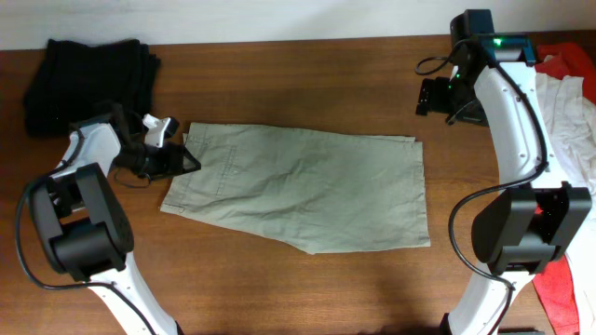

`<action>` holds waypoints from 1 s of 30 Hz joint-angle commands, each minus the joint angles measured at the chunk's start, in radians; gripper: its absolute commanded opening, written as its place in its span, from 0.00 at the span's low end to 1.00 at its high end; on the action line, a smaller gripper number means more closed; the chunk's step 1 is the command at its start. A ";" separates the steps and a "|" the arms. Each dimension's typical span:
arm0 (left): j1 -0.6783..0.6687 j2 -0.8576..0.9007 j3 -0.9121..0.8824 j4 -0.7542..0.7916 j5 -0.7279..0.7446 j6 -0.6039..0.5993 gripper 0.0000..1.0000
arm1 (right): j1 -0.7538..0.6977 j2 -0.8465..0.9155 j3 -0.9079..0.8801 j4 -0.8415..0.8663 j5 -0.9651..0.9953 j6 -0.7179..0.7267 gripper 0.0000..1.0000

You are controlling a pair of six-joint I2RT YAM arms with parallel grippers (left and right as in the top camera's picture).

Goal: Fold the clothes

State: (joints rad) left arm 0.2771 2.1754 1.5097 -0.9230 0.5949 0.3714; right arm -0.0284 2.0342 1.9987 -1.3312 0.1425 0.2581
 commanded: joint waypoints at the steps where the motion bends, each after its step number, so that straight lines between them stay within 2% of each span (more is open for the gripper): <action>1: -0.006 0.052 -0.023 -0.002 -0.028 0.004 0.13 | 0.002 -0.012 -0.001 0.000 0.020 0.001 0.99; 2: -0.006 0.052 -0.023 -0.001 -0.046 -0.005 0.09 | 0.002 -0.012 -0.001 0.000 0.020 0.001 0.99; 3: -0.005 0.052 -0.021 0.005 -0.130 -0.064 0.01 | 0.002 -0.012 -0.001 0.000 0.020 0.001 0.99; 4: 0.000 0.052 -0.013 0.006 -0.235 -0.142 0.01 | 0.002 -0.012 -0.001 0.000 0.020 0.001 0.99; 7: 0.030 0.050 0.048 -0.035 -0.417 -0.327 0.01 | 0.002 -0.012 -0.001 0.000 0.020 0.000 0.98; 10: 0.053 0.038 0.163 -0.127 -0.483 -0.396 0.01 | 0.002 -0.012 -0.001 0.000 0.020 0.000 0.99; 12: 0.055 0.020 0.303 -0.246 -0.556 -0.433 0.01 | 0.002 -0.012 -0.001 0.000 0.020 0.001 0.99; 14: 0.053 0.002 0.452 -0.388 -0.558 -0.434 0.01 | 0.002 -0.012 -0.001 0.000 0.020 0.001 0.99; 20: -0.041 -0.056 0.735 -0.625 -0.548 -0.439 0.01 | 0.002 -0.012 -0.001 0.000 0.020 0.001 0.99; 23: -0.134 -0.074 0.783 -0.680 -0.455 -0.439 0.01 | 0.002 -0.012 -0.001 0.000 0.020 0.000 0.99; 25: -0.218 -0.087 0.786 -0.692 -0.452 -0.439 0.01 | 0.002 -0.012 -0.001 0.000 0.020 0.001 0.99; 30: -0.409 -0.121 0.786 -0.615 -0.293 -0.439 0.01 | 0.002 -0.012 -0.001 0.000 0.020 0.001 0.99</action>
State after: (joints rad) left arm -0.0650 2.1162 2.2780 -1.5742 0.1810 -0.0547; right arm -0.0284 2.0342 1.9987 -1.3315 0.1425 0.2581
